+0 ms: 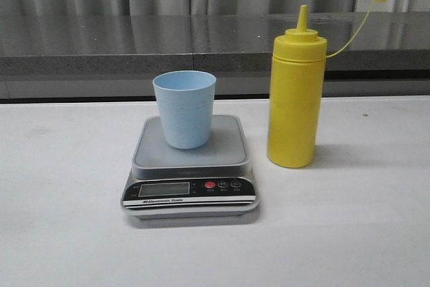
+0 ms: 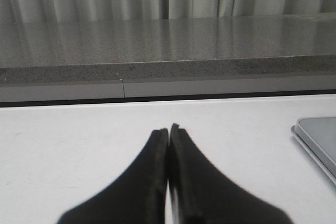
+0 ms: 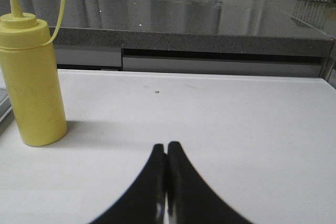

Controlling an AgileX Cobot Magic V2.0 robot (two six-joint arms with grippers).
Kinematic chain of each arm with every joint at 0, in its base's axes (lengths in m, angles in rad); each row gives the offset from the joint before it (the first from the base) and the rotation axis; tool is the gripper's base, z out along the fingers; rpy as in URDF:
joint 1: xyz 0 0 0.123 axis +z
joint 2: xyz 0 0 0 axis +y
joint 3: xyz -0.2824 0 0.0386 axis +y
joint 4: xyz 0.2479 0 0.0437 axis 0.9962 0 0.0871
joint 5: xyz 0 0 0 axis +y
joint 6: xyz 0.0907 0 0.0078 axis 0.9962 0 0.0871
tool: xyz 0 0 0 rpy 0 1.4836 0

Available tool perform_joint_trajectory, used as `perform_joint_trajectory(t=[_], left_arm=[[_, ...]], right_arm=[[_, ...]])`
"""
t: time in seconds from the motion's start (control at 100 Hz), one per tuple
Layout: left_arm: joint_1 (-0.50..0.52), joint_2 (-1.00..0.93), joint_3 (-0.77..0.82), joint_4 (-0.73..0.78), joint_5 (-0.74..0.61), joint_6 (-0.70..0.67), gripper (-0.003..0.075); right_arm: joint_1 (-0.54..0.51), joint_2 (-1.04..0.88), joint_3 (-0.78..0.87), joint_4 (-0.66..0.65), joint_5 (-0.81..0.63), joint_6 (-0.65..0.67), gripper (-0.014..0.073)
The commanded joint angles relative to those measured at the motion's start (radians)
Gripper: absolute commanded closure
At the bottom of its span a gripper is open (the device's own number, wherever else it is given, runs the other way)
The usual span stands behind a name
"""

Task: Pour seasoning into cup on scale with both arms

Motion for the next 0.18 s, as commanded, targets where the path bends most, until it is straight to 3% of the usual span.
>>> perform_joint_trajectory(t=[0.0, 0.17], left_arm=[[0.002, -0.030, 0.041, -0.010, -0.088, -0.007, 0.0740], [0.002, -0.030, 0.041, -0.010, -0.088, -0.007, 0.0740]], right_arm=[[-0.006, -0.019, -0.021, -0.005, -0.082, -0.009, 0.0660], [-0.006, -0.019, -0.021, -0.005, -0.082, -0.009, 0.0660]])
